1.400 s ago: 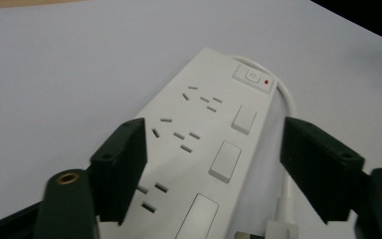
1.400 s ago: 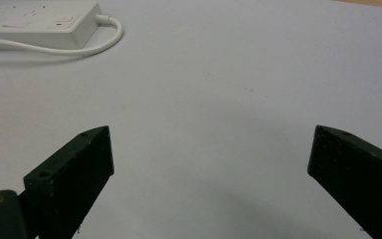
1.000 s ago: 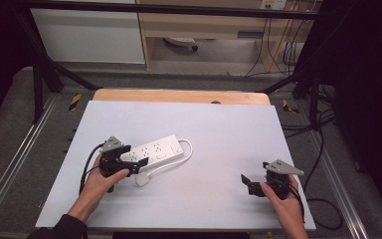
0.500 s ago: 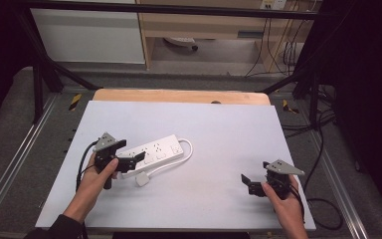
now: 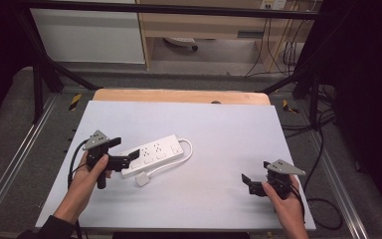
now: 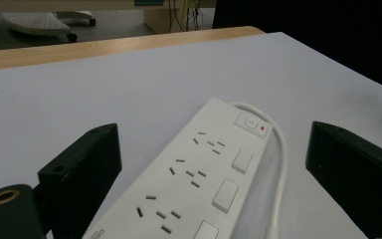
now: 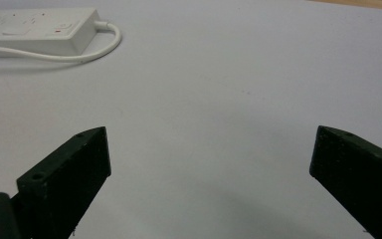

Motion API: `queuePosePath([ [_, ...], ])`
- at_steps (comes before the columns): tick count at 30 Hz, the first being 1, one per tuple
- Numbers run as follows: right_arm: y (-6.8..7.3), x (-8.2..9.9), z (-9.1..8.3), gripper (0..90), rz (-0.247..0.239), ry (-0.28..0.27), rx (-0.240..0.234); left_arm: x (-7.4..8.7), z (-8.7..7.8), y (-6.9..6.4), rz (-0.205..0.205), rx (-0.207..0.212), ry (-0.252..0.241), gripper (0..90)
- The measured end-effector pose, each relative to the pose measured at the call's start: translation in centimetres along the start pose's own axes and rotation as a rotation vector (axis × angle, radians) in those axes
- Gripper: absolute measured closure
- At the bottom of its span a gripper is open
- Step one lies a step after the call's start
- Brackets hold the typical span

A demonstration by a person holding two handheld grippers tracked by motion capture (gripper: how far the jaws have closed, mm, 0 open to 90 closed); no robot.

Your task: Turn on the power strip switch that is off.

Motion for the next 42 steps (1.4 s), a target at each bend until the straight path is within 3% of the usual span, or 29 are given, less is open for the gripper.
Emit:
queuePosePath([
  [19, 0.0, 0.0, 0.1, 2.8, -0.001, -0.002, 0.002, -1.3, -4.0, 1.7, -0.016, -0.015, -0.046, 6.2],
  [28, 0.0, 0.0, 0.0, 2.7, 0.005, -0.004, 0.001, -1.2, -6.6, 3.1, -0.039, -0.040, -0.083, 6.0],
  [36, -0.1, 0.0, 0.0, 2.6, 0.001, -0.004, 0.003, 0.6, -8.4, 4.3, -0.050, -0.074, -0.106, 6.8],
  [42, -0.1, 0.0, 0.1, 2.6, 0.000, -0.005, 0.003, 2.9, -8.4, 4.9, -0.053, -0.096, -0.095, 7.0],
])
Point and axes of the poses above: each handheld gripper's, and its own axes: z roughly forward along the jaws, x roughly out of its underside, y roughly to its left, the point moved 9 cm from there along z, roughly forward along the jaws, and after that the axes turned 10 degrees about -x, right-handed, at the moved point
